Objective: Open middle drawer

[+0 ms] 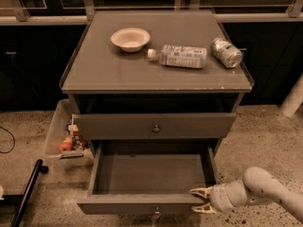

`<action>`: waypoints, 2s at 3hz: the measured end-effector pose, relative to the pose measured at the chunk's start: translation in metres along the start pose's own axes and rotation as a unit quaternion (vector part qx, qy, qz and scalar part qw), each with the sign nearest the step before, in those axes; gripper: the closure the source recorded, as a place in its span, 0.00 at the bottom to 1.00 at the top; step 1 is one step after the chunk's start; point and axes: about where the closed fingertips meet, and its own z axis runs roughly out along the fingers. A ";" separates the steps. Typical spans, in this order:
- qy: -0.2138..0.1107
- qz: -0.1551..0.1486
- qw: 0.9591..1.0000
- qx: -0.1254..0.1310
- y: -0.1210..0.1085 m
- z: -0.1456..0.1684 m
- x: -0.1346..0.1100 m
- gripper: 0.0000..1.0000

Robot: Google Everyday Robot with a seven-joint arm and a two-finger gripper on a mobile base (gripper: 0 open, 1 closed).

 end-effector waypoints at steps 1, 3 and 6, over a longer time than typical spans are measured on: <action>0.000 0.000 1.000 0.000 0.000 0.000 0.000 0.36; -0.004 -0.009 1.000 0.005 0.000 -0.006 -0.007 0.00; 0.025 -0.079 0.995 0.064 -0.039 -0.098 -0.067 0.00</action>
Offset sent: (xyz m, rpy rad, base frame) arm 0.0000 0.0000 0.0000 0.0000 0.0000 0.0000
